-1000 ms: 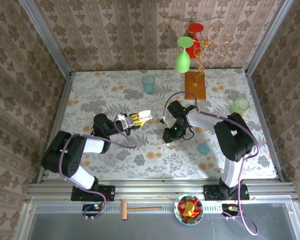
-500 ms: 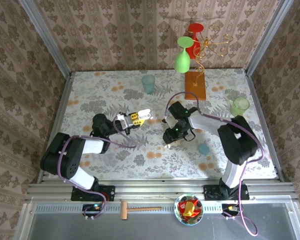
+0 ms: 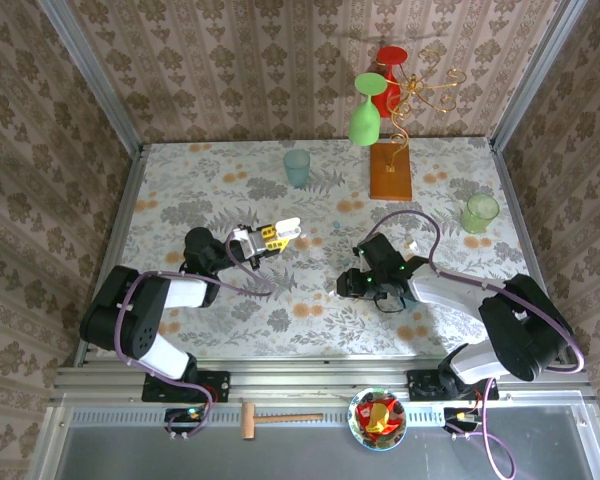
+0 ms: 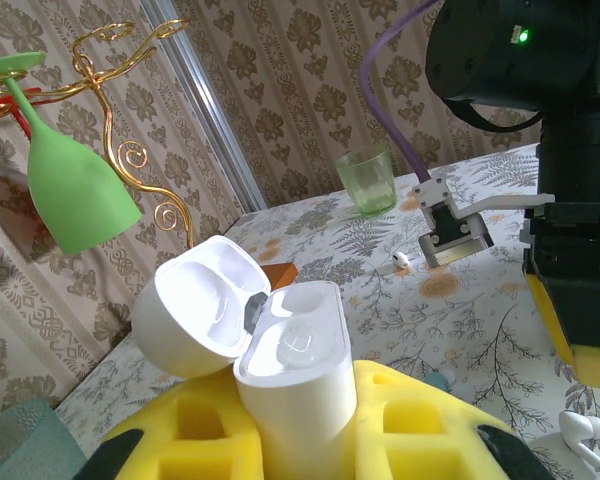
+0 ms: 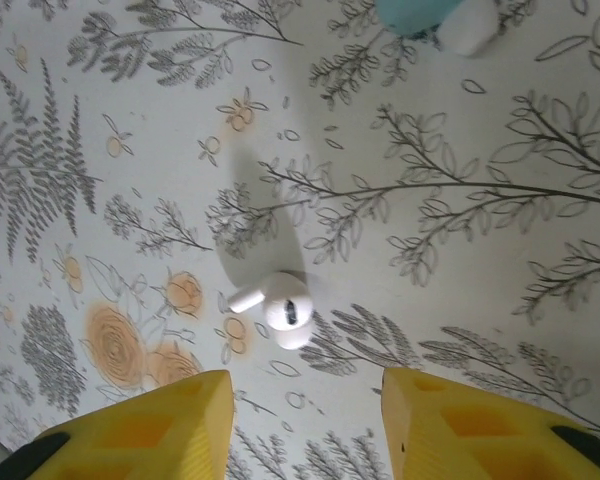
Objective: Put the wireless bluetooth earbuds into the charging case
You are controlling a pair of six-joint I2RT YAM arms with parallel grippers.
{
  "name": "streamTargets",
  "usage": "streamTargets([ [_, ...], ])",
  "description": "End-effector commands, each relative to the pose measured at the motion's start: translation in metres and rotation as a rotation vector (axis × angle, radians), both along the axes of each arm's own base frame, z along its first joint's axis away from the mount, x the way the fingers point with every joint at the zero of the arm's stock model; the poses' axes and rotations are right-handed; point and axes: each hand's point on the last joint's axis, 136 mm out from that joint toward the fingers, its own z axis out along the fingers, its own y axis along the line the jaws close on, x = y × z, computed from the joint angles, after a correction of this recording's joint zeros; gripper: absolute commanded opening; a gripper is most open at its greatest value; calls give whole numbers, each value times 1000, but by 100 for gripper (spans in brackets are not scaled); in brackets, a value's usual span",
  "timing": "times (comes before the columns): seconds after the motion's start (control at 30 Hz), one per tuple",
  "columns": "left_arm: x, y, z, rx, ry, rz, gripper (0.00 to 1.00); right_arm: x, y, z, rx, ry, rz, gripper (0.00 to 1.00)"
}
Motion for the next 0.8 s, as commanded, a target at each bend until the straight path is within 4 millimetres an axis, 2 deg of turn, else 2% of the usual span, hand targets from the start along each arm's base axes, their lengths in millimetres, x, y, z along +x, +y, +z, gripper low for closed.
streamTargets([
  [0.0,-3,3,9,-10,-52,-6,0,12,9,0,23,-28,-42,40],
  [0.3,-4,3,10,-10,-53,-8,0,16,25,-15,16,8,8,32],
  [0.5,-4,3,8,-8,-48,-10,0,14,23,-27,-7,33,3,26],
  [0.77,-6,2,8,-9,-46,-15,0,12,17,-42,-58,62,-4,23],
])
